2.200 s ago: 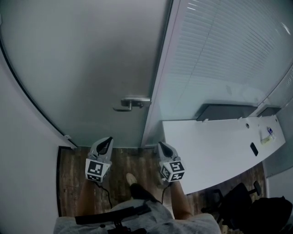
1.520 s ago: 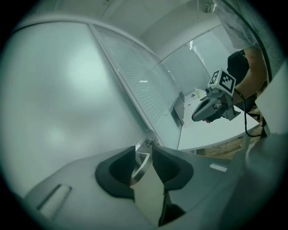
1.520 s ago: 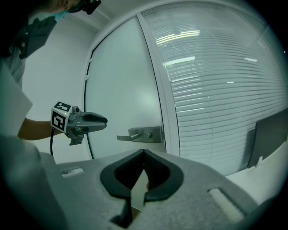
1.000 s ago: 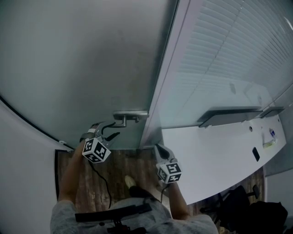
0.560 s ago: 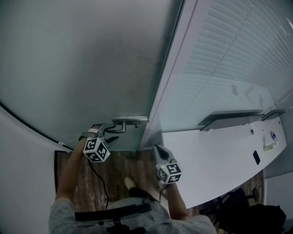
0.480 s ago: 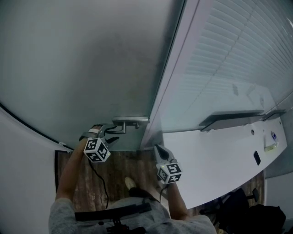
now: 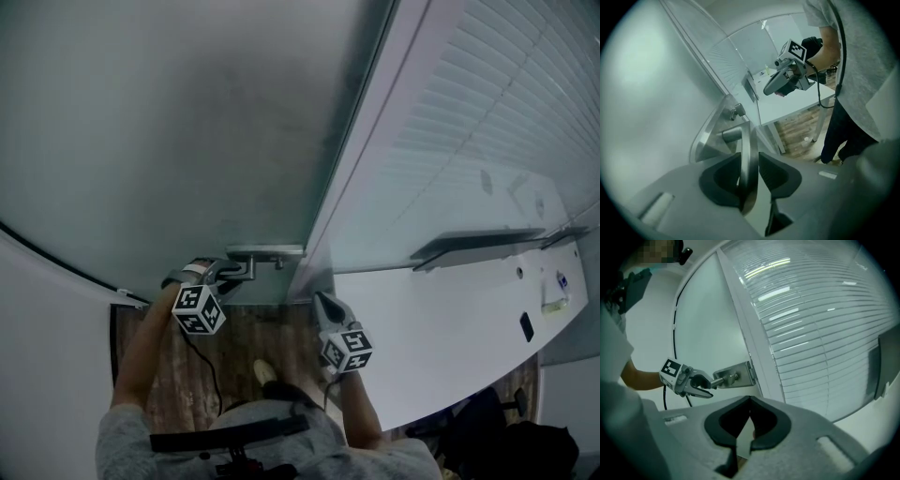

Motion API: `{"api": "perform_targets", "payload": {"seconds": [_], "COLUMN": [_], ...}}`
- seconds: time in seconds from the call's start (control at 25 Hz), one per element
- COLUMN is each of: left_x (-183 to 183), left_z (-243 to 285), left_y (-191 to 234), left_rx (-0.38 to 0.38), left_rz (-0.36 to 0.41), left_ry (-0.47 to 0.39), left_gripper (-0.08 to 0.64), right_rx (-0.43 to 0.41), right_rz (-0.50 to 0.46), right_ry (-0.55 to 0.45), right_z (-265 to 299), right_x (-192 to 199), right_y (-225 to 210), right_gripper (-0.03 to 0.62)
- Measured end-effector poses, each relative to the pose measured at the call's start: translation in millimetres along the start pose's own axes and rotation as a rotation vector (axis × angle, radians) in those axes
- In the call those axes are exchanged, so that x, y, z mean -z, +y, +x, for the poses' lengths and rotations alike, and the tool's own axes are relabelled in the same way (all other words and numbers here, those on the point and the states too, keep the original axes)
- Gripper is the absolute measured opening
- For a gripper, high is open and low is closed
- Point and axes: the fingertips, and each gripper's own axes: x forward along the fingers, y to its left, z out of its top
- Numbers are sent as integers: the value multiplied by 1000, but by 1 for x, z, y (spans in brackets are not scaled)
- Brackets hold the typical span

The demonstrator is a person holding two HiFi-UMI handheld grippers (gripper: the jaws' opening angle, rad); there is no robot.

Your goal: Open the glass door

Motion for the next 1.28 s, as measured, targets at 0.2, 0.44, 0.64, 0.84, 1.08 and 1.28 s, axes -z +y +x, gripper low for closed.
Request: {"api": "perform_targets", "payload": {"seconds": [0.2, 0.44, 0.64, 0.84, 1.08, 1.28], "left_x": [0, 2, 2, 2, 0, 2], "left_z": [2, 1, 0, -2, -5, -7], "left_y": [2, -2, -2, -7, -12, -20], "left_rx": [-17, -2, -6, -1, 3, 5], "left_rz": [23, 58, 74, 87, 103, 116], "left_ry": [-6, 0, -3, -4, -16, -17], "left_gripper": [74, 48, 43, 38, 35, 34], "right_rx": [2, 7, 29, 49, 75, 109], "right_rz": [-2, -22, -42, -47, -71, -63], "right_ry": [4, 10, 0, -6, -17, -28], "right_z": [4, 0, -8, -16, -29, -42], "right_x": [0, -3, -9, -9, -10, -4], "right_y": [-3, -3, -8, -7, -2, 5], "right_gripper": [3, 2, 2, 2, 2, 2]}}
